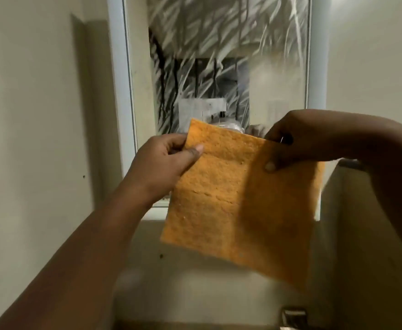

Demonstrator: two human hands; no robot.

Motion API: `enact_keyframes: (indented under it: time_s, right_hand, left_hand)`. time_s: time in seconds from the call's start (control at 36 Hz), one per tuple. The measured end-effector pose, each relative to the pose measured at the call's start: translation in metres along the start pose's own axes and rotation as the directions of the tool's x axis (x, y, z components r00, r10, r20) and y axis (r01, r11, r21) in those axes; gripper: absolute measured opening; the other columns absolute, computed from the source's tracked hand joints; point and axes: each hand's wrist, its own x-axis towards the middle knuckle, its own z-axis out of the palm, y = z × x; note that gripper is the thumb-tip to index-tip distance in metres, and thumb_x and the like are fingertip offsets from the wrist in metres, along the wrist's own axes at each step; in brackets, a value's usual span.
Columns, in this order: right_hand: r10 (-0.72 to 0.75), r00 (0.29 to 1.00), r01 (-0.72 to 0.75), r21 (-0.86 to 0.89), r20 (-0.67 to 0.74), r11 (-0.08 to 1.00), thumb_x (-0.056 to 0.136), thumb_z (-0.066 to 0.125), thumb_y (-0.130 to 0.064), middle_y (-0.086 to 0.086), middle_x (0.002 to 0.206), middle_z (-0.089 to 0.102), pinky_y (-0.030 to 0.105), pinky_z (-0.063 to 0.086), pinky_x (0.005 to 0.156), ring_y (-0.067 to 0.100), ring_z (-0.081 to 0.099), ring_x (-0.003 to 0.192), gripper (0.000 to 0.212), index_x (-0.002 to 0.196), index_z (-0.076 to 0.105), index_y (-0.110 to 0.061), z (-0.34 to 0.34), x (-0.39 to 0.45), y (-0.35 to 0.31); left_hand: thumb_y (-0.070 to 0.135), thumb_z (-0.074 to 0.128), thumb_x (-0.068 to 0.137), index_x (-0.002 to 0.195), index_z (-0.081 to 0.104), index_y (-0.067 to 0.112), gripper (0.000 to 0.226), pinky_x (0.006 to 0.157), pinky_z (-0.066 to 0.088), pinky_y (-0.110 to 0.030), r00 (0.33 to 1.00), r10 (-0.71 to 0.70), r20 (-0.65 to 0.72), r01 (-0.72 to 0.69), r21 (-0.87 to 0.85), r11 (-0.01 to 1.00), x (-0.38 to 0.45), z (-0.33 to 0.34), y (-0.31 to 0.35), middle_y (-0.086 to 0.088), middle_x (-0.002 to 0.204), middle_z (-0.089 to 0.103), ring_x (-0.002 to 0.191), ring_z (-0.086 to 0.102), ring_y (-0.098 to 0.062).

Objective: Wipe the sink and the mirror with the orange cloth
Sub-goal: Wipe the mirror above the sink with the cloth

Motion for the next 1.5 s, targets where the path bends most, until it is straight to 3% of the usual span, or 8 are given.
enact_keyframes:
  time_s: [0.11, 0.31, 0.44, 0.69, 0.89, 1.08, 1.22, 1.5]
  right_hand:
    - [-0.065, 0.880, -0.140, -0.389, -0.470, 0.911, 0.089, 0.060, -0.027, -0.002, 0.080, 0.055, 0.024, 0.032, 0.052, 0.018, 0.048, 0.073, 0.019, 0.106, 0.067, -0.021, 0.002, 0.021, -0.021]
    - [-0.106, 0.500, -0.291, -0.282, -0.859, 0.914, 0.089, 0.050, -0.006, 0.008, 0.073, 0.048, 0.030, 0.033, 0.058, 0.025, 0.043, 0.065, 0.020, 0.099, 0.067, -0.011, 0.000, 0.052, -0.053]
    - [-0.091, 0.540, -0.274, -0.277, -0.837, 0.921, 0.090, 0.053, -0.009, 0.015, 0.096, 0.063, 0.032, 0.037, 0.063, 0.032, 0.058, 0.080, 0.020, 0.105, 0.067, -0.008, -0.018, 0.078, -0.051]
    - [-0.007, 0.603, -0.327, -0.256, -0.798, 0.910, 0.084, 0.048, -0.005, 0.010, 0.065, 0.041, 0.035, 0.040, 0.062, 0.026, 0.044, 0.058, 0.011, 0.076, 0.055, -0.007, -0.068, 0.120, -0.062]
    - [0.001, 0.474, -0.186, -0.099, -0.881, 0.977, 0.093, 0.045, -0.015, 0.009, 0.083, 0.044, 0.034, 0.034, 0.068, 0.037, 0.054, 0.093, 0.018, 0.090, 0.058, -0.003, -0.106, 0.151, -0.062]
    - [0.010, 0.374, -0.086, -0.024, -0.927, 0.996, 0.091, 0.040, 0.000, 0.009, 0.071, 0.047, 0.032, 0.038, 0.053, 0.019, 0.046, 0.067, 0.016, 0.084, 0.055, -0.004, -0.144, 0.174, -0.069]
    - [-0.052, 0.376, 0.098, -0.017, -0.925, 0.995, 0.094, 0.042, -0.011, 0.021, 0.119, 0.058, 0.036, 0.040, 0.080, 0.036, 0.055, 0.110, 0.028, 0.114, 0.059, -0.001, -0.156, 0.185, -0.086]
    - [-0.091, 0.286, 0.298, -0.002, -0.954, 0.954, 0.099, 0.037, -0.008, 0.004, 0.083, 0.046, 0.024, 0.040, 0.055, 0.015, 0.047, 0.068, 0.035, 0.134, 0.038, -0.004, -0.127, 0.209, -0.093]
  left_hand:
    - [0.035, 0.059, 0.087, 0.090, 0.068, 0.030, 0.011, 0.061, 0.037, -0.026, 0.986, 0.113, -0.122, -0.077, 0.264, 0.961, 0.022, -0.012, -0.002, 0.015, 0.063, 0.051, 0.059, 0.046, -0.004]
    - [0.035, 0.058, 0.090, 0.101, 0.067, 0.023, 0.019, 0.065, 0.044, -0.026, 0.910, 0.194, -0.366, -0.106, 0.248, 0.963, 0.064, -0.027, 0.017, 0.012, 0.073, 0.057, 0.074, 0.058, -0.014]
    - [0.026, 0.054, 0.093, 0.077, 0.053, 0.032, 0.017, 0.060, 0.057, -0.033, 0.921, 0.097, -0.378, -0.080, 0.061, 0.995, 0.093, -0.034, 0.016, 0.008, 0.073, 0.064, 0.046, 0.060, -0.005]
    - [0.029, 0.055, 0.092, 0.072, 0.058, 0.023, 0.021, 0.072, 0.059, -0.033, 0.883, 0.073, -0.464, -0.073, 0.018, 0.997, 0.147, -0.033, 0.019, 0.006, 0.070, 0.065, 0.059, 0.067, -0.007]
    - [0.039, 0.052, 0.093, 0.088, 0.065, 0.016, 0.026, 0.073, 0.059, -0.030, 0.793, 0.152, -0.591, -0.141, 0.064, 0.988, 0.191, -0.040, 0.040, 0.007, 0.076, 0.066, 0.063, 0.067, -0.005]
    - [0.035, 0.059, 0.089, 0.071, 0.063, 0.020, 0.023, 0.072, 0.059, -0.036, 0.694, 0.202, -0.691, -0.155, 0.131, 0.979, 0.238, -0.061, 0.059, 0.001, 0.077, 0.070, 0.068, 0.069, -0.015]
    - [0.032, 0.055, 0.090, 0.092, 0.068, 0.014, 0.022, 0.074, 0.057, -0.028, 0.629, 0.208, -0.749, -0.095, 0.191, 0.977, 0.262, -0.079, 0.068, 0.000, 0.089, 0.072, 0.077, 0.070, -0.015]
    - [0.017, 0.056, 0.089, 0.125, 0.041, 0.013, 0.039, 0.079, 0.049, -0.017, 0.601, 0.212, -0.770, -0.118, 0.177, 0.977, 0.272, -0.090, 0.061, 0.004, 0.110, 0.058, 0.090, 0.059, -0.010]
